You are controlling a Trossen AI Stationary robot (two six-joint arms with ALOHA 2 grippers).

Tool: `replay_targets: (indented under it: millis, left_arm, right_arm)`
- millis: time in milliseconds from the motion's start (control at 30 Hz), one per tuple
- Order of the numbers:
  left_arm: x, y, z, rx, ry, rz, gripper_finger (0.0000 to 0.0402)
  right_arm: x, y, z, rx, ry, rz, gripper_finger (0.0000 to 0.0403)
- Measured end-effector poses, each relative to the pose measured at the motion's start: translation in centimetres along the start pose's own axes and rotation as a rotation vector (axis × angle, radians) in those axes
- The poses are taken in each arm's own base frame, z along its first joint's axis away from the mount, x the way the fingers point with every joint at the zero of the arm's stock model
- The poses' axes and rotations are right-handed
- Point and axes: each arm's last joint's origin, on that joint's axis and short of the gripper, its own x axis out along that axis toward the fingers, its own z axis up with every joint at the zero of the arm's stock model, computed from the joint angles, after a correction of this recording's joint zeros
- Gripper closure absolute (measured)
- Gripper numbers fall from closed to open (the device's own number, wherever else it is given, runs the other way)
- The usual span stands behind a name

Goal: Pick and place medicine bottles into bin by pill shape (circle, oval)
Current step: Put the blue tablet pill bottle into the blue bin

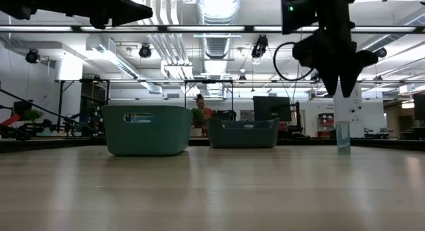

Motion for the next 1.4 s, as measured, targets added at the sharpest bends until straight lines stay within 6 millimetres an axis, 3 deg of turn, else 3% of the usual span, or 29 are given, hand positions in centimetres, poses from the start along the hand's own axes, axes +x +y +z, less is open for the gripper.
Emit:
replay_targets:
  millis: [367,667,967,1400]
  left_arm:
    - [0.0,-0.1,-0.2,0.001,0.002,-0.002,0.0249]
    - [0.0,-0.1,-0.1,-0.002,-0.004,0.003,0.0249]
    - [0.0,-0.1,-0.2,-0.001,-0.003,0.002,0.0249]
    - [-0.1,-0.2,-0.3,0.001,0.001,0.001,0.0249]
  right_arm:
    - [4.4,-1.5,-0.2,0.063,0.012,-0.020,0.0180]
    - [4.7,-0.9,0.4,0.052,-0.023,0.022,0.0183]
    - [6.3,-0.4,1.0,0.044,0.017,-0.029,0.0185]
    - [6.4,-0.2,1.1,0.050,0.015,-0.026,0.0299]
